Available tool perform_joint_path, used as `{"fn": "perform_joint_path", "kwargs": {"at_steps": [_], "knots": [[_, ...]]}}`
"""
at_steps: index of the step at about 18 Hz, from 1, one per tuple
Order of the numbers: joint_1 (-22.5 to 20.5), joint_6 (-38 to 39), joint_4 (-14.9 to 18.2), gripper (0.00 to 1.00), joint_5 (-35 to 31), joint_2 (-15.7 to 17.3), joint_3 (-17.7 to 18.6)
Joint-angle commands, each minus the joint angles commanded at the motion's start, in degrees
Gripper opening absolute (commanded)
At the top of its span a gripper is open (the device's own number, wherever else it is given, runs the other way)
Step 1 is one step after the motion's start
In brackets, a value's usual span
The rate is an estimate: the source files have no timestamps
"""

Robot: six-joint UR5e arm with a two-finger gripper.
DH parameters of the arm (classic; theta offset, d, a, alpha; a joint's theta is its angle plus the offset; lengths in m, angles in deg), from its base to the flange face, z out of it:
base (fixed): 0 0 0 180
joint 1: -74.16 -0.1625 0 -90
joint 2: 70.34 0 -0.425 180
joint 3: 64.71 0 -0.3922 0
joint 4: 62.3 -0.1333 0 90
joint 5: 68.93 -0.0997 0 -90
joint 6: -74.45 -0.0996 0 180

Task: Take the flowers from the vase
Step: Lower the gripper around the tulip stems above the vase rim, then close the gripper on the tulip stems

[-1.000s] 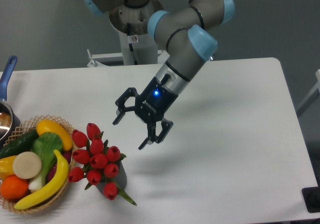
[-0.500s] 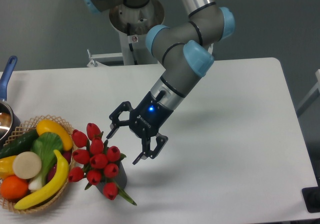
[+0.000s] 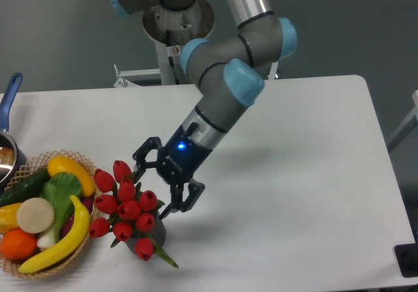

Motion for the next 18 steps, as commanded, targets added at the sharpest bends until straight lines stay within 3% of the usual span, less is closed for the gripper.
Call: {"fn": "perform_joint_path", "kwargs": {"at_steps": [18], "knots": [[0.97,3.08,-0.09,0.99,0.62,-1.5,-2.55]]}}
